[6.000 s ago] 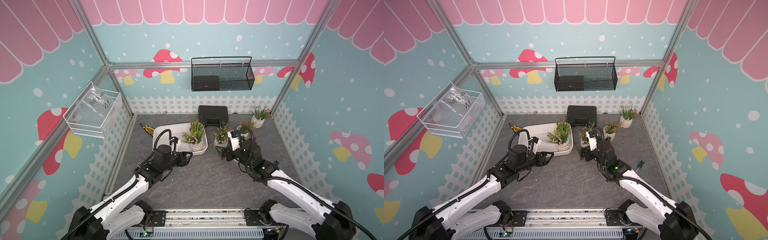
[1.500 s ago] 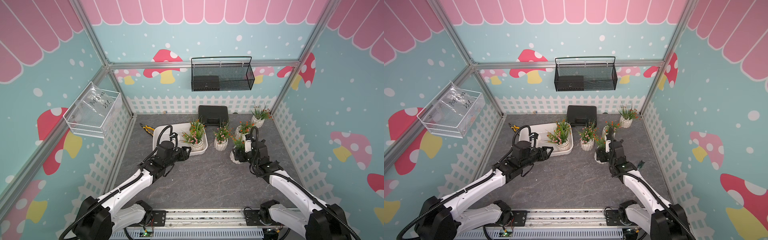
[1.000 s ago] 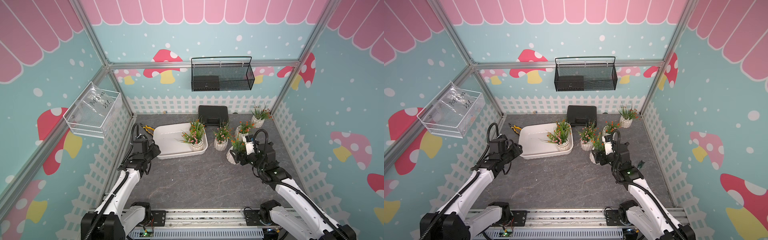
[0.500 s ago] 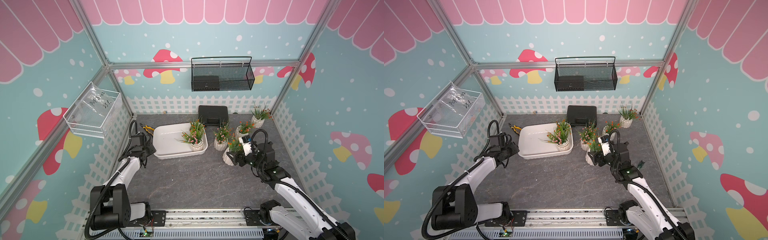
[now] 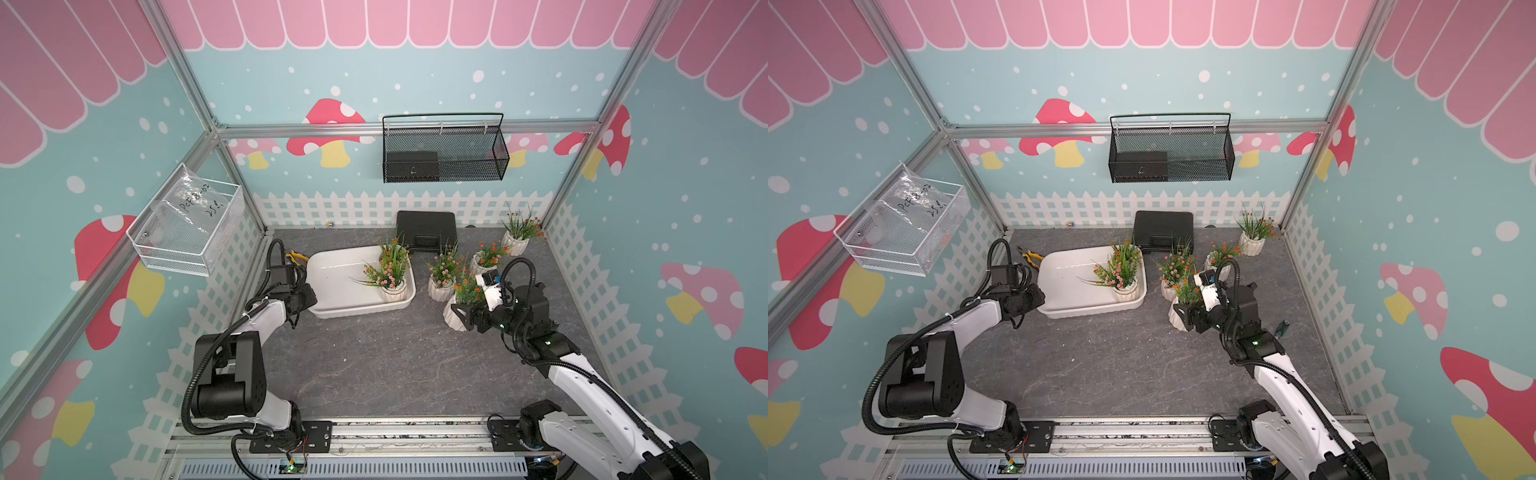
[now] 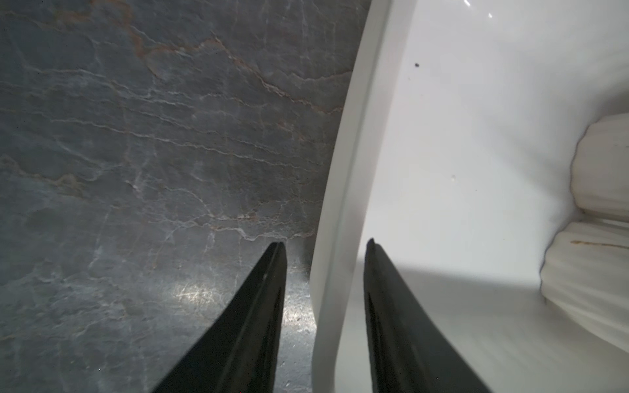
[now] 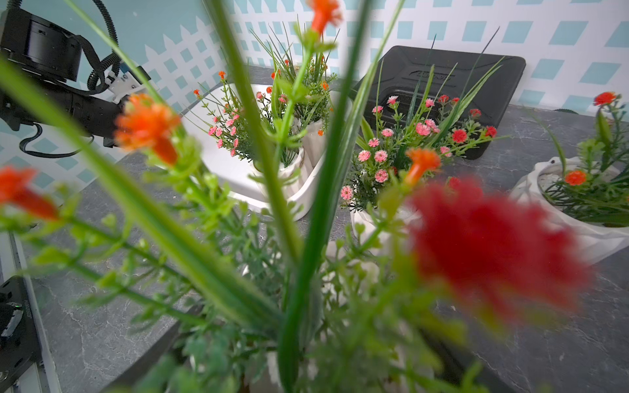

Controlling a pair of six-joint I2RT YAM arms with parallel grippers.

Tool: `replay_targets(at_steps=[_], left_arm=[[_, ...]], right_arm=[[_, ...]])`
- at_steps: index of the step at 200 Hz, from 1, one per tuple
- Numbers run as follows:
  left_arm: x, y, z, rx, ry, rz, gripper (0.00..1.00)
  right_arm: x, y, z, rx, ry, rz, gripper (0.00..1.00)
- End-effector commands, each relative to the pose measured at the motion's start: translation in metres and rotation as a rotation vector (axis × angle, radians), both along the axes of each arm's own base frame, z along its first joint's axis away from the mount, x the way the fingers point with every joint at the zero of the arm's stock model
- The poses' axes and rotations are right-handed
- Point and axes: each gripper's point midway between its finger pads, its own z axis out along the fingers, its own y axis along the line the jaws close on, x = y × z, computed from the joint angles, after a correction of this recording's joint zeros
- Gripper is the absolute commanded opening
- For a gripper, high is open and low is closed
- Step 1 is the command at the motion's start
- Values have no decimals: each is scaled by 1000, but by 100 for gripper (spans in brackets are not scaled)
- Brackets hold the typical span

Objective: Put the potted gypsophila into the storage box
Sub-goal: Move the storage box to the center of the board.

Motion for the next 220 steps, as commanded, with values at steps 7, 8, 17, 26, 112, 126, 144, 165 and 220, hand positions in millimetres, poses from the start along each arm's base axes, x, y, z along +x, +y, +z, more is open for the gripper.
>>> replay_targets(at_steps=[7, 8, 17, 26, 112, 126, 144, 165, 220], left_arm=[[2, -6, 5, -10, -16, -45, 28], [2, -6, 5, -11, -17, -46, 27], [0, -8, 4, -15, -15, -54, 24], [-3, -10, 4, -16, -15, -62, 20], [-29, -51, 1, 6, 12, -187, 0], [-31, -54, 2, 10, 10, -202, 0], [-36, -55, 4, 28, 6, -222, 0], [-43, -59, 4, 46, 11, -241, 0], [-50, -68, 6, 52, 9, -246, 21]], right_arm=[[12, 8, 53, 37, -163, 25, 69], [12, 8, 53, 37, -164, 25, 69], [13, 9, 54, 35, -165, 26, 69], [15, 9, 56, 34, -167, 26, 69], [30, 23, 86, 49, -207, 41, 68], [32, 28, 93, 49, -223, 45, 67], [37, 37, 100, 46, -235, 52, 67], [43, 53, 109, 34, -251, 68, 67], [61, 94, 137, 52, -314, 82, 67]])
